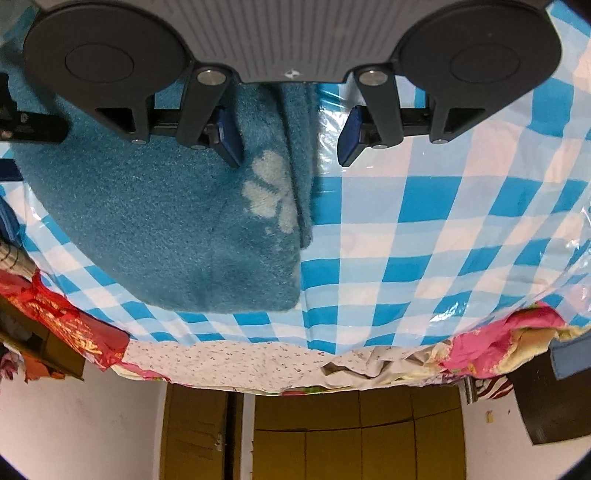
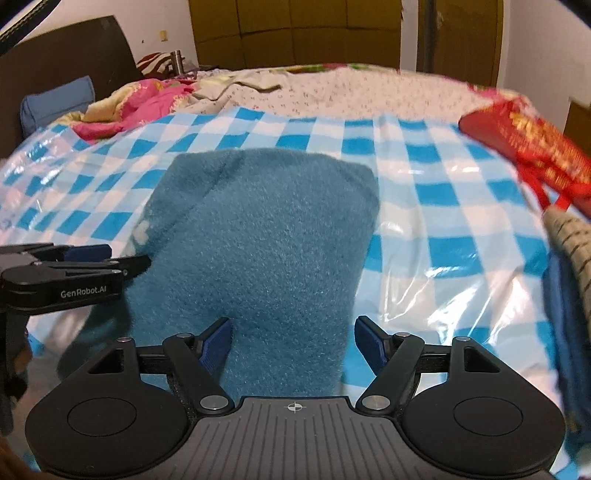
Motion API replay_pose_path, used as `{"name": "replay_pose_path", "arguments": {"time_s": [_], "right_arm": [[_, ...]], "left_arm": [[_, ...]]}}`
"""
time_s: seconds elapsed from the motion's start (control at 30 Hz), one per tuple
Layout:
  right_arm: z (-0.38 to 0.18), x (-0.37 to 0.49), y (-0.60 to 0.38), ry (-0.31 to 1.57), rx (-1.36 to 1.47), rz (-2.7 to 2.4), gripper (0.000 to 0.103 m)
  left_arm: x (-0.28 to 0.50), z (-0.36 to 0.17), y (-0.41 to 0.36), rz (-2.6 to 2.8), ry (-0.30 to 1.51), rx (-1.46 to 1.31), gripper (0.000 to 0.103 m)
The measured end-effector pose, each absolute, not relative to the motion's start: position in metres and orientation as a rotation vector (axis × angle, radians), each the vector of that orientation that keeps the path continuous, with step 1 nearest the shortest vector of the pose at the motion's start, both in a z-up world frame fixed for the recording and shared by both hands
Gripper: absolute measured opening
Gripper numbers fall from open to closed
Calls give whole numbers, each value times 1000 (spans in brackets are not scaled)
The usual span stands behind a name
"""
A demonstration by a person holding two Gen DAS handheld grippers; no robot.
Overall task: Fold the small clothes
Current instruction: 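Lift both open tools back off the sweater edge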
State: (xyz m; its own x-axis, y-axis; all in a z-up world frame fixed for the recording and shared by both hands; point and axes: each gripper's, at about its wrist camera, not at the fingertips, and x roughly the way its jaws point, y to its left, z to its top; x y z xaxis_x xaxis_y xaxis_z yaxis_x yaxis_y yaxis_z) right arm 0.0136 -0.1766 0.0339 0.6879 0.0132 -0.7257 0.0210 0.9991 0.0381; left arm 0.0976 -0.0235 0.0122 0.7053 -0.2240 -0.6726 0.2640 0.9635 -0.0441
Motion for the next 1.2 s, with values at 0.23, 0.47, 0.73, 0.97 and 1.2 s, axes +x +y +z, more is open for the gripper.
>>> {"name": "replay_pose_path", "arguments": {"time_s": [0.23, 0.47, 0.73, 0.97, 1.2], "right_arm": [[33, 7, -175, 806, 15, -32, 73], [32, -1, -172, 795, 3, -54, 73], [31, -29, -175, 760, 50, -69, 74], [26, -52, -170, 746, 72, -59, 75], [16, -77, -171, 751, 118, -47, 75]], "left_arm": [[87, 14, -16, -248, 745, -9, 68], [64, 24, -15, -203, 710, -14, 68], [15, 23, -10, -182, 724, -24, 68], [-6, 18, -3, -173, 743, -63, 68], [-25, 14, -3, -197, 745, -89, 69]]}}
